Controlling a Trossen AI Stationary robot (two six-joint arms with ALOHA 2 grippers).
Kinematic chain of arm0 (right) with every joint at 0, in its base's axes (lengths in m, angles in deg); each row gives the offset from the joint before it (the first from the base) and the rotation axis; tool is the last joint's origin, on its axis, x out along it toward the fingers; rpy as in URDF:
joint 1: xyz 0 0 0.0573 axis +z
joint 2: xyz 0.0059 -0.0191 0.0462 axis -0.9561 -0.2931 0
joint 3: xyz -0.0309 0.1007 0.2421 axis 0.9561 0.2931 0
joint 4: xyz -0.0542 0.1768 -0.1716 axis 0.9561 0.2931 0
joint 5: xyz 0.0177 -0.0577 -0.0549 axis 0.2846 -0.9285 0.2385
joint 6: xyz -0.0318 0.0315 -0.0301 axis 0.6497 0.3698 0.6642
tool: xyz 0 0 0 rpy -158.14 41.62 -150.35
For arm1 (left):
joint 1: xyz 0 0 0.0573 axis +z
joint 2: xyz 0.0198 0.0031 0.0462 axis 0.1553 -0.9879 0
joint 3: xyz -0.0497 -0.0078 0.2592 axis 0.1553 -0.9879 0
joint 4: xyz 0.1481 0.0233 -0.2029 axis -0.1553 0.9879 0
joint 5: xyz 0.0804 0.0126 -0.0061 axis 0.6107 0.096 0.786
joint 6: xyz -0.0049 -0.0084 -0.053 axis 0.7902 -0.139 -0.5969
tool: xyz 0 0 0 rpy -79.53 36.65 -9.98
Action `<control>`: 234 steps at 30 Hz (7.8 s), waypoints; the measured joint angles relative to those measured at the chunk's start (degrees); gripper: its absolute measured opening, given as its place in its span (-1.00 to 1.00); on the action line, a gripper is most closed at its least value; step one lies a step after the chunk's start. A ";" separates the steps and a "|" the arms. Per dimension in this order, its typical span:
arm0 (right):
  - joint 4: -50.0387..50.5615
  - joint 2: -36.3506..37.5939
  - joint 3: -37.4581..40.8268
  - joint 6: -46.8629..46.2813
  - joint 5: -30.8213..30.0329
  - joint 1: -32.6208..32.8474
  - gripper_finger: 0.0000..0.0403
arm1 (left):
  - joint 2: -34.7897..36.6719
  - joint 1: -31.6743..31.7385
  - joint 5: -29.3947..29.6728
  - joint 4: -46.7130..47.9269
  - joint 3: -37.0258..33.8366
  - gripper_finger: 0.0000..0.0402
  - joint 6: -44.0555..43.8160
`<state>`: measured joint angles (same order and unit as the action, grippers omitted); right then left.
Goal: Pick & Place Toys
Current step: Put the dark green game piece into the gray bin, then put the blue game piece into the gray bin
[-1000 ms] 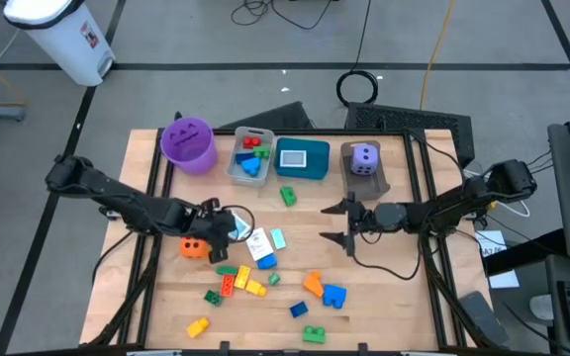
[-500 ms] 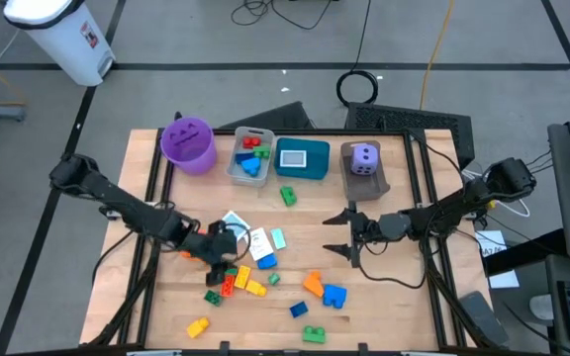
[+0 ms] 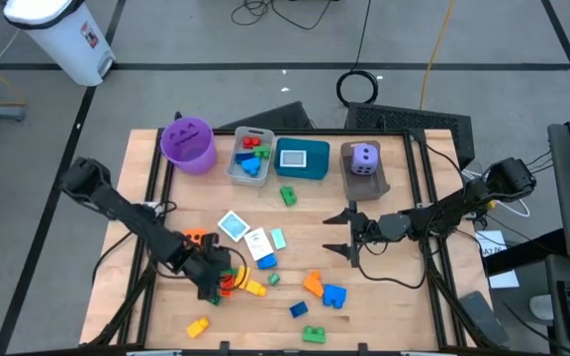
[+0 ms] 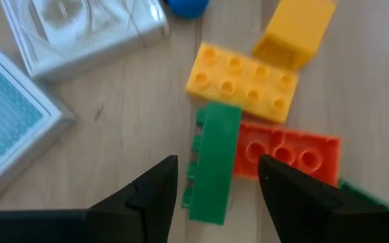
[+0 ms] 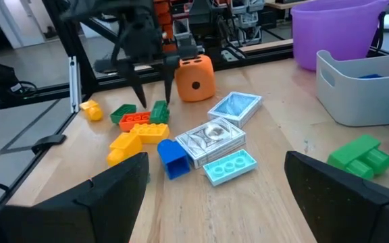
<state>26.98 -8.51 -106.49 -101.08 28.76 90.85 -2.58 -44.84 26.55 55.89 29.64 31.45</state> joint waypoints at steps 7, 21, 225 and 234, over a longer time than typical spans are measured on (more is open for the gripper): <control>0.63 0.00 0.00 0.00 -0.02 -0.01 0.68 | -1.32 1.31 -1.47 1.94 0.00 0.06 -0.08; 0.85 -0.02 0.00 0.00 -0.04 -0.04 0.68 | -1.32 4.32 -2.64 5.22 0.00 0.06 -0.86; 27.24 -0.02 -19.67 10.73 -3.03 5.08 0.68 | 2.13 22.63 -7.13 -48.64 -0.81 0.04 42.77; 29.24 -6.11 -20.56 -0.28 -7.28 11.61 0.68 | 2.15 22.65 -8.73 -46.23 -0.79 0.04 42.77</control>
<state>56.22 -14.61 -127.05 -101.36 21.48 102.46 -0.43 -22.19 17.82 9.66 28.85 74.22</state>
